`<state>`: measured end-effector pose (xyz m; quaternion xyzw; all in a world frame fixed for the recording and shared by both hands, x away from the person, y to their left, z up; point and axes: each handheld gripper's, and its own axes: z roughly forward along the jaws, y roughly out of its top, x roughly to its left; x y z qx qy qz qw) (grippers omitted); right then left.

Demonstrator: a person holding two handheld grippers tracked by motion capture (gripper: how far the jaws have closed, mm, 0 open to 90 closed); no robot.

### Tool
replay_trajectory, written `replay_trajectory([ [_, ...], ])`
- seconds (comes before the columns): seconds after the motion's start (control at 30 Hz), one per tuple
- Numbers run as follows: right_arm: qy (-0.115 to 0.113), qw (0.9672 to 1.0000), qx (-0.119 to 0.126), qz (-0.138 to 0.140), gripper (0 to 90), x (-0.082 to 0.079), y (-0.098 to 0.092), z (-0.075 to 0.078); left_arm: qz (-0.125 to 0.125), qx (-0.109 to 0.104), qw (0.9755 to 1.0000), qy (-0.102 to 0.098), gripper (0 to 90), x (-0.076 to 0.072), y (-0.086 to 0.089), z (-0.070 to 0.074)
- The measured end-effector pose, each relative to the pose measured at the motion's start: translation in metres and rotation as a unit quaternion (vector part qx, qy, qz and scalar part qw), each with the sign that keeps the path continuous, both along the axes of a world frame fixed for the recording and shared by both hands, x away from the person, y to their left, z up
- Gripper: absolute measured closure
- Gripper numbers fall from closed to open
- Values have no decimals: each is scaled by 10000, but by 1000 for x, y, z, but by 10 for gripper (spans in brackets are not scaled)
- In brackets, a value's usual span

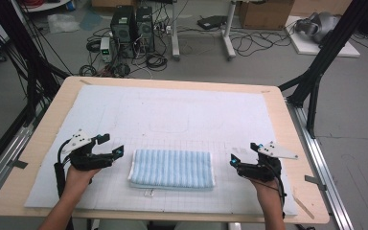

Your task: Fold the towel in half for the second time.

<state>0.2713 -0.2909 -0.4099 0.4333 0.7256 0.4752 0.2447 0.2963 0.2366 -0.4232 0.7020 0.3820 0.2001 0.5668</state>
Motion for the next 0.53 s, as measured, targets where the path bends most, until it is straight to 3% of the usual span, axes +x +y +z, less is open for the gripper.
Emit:
replay_trajectory([
  [0.53,39,10000,0,33,112,2,0,-3,39,9,10000,53,207,1,1,-2],
])
